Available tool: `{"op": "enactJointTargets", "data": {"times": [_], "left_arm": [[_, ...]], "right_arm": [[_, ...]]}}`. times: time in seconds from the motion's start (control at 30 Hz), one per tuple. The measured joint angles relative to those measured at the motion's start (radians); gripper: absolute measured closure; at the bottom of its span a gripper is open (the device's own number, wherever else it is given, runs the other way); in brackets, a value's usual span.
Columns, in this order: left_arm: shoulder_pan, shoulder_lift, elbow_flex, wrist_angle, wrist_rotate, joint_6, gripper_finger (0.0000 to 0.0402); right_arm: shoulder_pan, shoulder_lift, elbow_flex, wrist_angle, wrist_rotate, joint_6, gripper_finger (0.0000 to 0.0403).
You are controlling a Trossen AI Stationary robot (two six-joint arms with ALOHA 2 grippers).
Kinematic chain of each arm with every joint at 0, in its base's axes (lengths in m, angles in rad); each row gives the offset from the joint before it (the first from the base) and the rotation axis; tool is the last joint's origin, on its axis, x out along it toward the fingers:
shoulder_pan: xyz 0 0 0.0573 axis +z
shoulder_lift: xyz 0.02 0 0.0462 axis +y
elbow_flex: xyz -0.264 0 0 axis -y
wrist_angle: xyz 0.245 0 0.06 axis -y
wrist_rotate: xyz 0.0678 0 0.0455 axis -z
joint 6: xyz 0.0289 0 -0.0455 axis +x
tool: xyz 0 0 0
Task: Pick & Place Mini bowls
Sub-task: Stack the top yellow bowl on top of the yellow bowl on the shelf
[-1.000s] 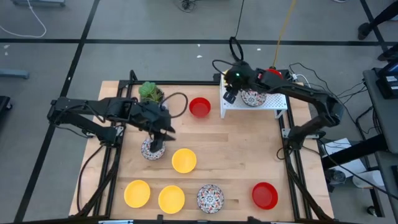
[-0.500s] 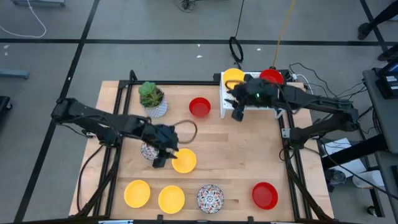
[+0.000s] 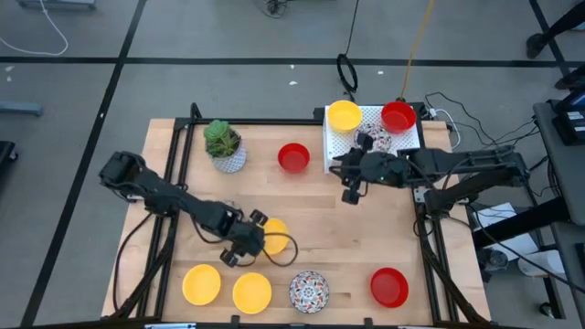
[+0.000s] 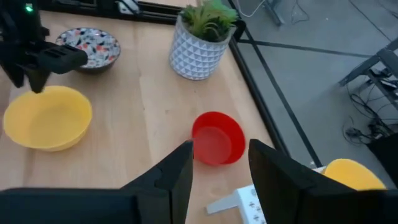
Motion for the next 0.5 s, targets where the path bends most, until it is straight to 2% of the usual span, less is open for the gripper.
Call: {"op": "enactJointTargets", "data": {"times": [0.13, 0.3, 0.4, 0.5], "left_arm": [[-0.018, 0.06, 0.0, 0.023, -0.072, 0.031, 0.0247], [-0.01, 0.111, 0.0, 0.043, -0.183, -0.029, 0.0257], [0.006, 0.116, 0.0, 0.057, -0.195, -0.031, 0.0296], [0.029, 0.116, 0.001, 0.09, -0.184, -0.001, 0.0358]], "right_arm": [[0.013, 0.0, -0.028, 0.006, 0.001, 0.024, 0.0261], [0.014, 0.0, -0.063, 0.007, 0.001, 0.046, 0.0261], [0.013, 0.0, -0.088, 0.007, 0.001, 0.045, 0.0261], [0.013, 0.0, -0.114, 0.007, 0.001, 0.045, 0.0261]]}}
